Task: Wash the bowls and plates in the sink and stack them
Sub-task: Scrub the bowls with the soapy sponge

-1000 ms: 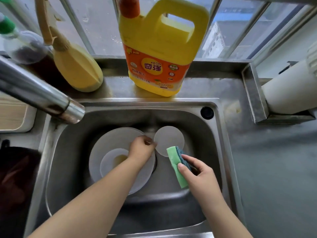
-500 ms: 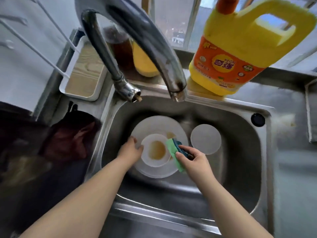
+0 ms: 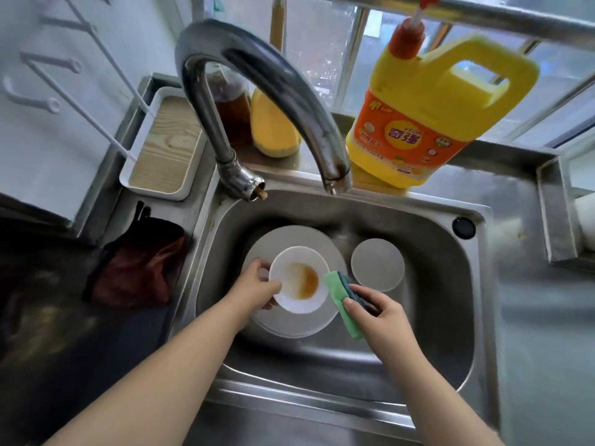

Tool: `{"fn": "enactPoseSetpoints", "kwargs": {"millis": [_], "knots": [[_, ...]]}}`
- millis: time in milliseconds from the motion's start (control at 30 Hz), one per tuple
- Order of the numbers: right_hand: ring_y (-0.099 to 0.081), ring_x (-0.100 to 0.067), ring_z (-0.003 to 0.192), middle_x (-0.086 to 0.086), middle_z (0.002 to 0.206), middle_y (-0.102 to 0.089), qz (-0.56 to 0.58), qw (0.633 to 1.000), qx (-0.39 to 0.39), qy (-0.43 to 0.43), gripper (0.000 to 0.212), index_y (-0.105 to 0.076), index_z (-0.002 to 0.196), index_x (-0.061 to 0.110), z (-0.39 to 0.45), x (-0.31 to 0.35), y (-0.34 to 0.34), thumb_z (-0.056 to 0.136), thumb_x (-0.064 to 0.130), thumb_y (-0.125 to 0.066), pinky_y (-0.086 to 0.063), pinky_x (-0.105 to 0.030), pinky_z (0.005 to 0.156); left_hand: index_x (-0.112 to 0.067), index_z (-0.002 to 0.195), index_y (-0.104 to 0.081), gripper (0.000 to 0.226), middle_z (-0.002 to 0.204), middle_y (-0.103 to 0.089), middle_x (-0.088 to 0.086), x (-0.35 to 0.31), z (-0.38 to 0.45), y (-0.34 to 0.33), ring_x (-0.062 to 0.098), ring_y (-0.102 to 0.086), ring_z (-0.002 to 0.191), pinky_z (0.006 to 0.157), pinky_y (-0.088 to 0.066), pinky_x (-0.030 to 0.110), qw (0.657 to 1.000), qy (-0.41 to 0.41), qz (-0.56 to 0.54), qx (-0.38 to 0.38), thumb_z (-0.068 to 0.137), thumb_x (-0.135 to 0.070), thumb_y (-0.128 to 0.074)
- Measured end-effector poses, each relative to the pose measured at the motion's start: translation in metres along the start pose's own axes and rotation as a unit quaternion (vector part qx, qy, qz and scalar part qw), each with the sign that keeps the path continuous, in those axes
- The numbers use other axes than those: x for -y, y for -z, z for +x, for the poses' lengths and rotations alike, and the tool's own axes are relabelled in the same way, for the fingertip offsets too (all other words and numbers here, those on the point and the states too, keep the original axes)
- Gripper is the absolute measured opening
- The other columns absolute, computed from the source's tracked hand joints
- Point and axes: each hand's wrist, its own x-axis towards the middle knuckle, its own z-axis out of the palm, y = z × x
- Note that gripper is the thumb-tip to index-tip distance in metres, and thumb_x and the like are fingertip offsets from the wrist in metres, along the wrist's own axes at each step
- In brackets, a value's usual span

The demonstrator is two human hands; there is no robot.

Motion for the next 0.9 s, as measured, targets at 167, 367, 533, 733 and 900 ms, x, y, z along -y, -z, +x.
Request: {"fn": "enactPoseSetpoints", "kwargs": {"millis": [167, 367, 533, 733, 900], "knots": [[-0.068, -0.005, 0.087, 0.003, 0.1, -0.071, 0.025, 0.999, -0.002, 0.031, 0.023, -0.066, 0.099, 0.031, -0.017, 0.021, 0.009, 0.084, 0.015, -0.071, -0.049, -0.013, 0.064, -0.017, 0.123, -0.043, 0.042, 0.103, -0.061, 0.018, -0.014, -0.027, 0.009, 0.025, -0.06, 0.079, 0.072, -0.055, 0.035, 0.992, -0.007, -0.112, 0.057, 0.086, -0.005, -0.059], [-0.068, -0.005, 0.082, 0.003, 0.095, -0.072, 0.031, 0.998, -0.013, 0.046, 0.024, -0.068, 0.106, 0.023, -0.04, 0.036, 0.021, 0.084, 0.015, -0.071, -0.049, -0.013, 0.061, -0.016, 0.124, -0.049, 0.049, 0.115, -0.058, 0.019, -0.033, -0.054, 0.006, 0.033, -0.064, 0.102, 0.086, -0.056, 0.04, 0.982, -0.041, -0.159, 0.089, 0.082, -0.005, -0.07], [-0.068, -0.008, 0.086, 0.003, 0.096, -0.07, 0.021, 0.998, -0.034, 0.049, 0.026, -0.067, 0.107, 0.023, -0.053, 0.036, 0.032, 0.083, 0.018, -0.072, -0.049, -0.014, 0.063, -0.015, 0.125, -0.05, 0.052, 0.115, -0.059, 0.021, -0.051, -0.073, -0.009, 0.033, -0.063, 0.105, 0.087, -0.056, 0.039, 0.981, -0.072, -0.148, 0.098, 0.08, -0.004, -0.072], [-0.067, -0.006, 0.085, 0.007, 0.095, -0.069, -0.005, 0.998, -0.047, 0.046, 0.023, -0.066, 0.104, 0.026, -0.06, 0.035, 0.046, 0.083, 0.021, -0.072, -0.05, -0.013, 0.063, -0.013, 0.128, -0.052, 0.058, 0.102, -0.064, 0.015, -0.061, -0.079, -0.023, 0.024, -0.066, 0.09, 0.068, -0.058, 0.027, 0.983, -0.117, -0.097, 0.105, 0.077, -0.004, -0.076], [-0.068, -0.009, 0.086, 0.004, 0.097, -0.071, -0.024, 0.995, -0.077, 0.052, 0.024, -0.067, 0.104, 0.029, -0.06, 0.027, 0.056, 0.081, 0.024, -0.074, -0.054, -0.021, 0.071, -0.02, 0.124, -0.057, 0.065, 0.102, -0.064, 0.004, -0.068, -0.079, -0.036, 0.017, -0.062, 0.085, 0.071, -0.049, 0.02, 0.966, -0.232, 0.115, 0.017, 0.066, -0.024, -0.086]]}}
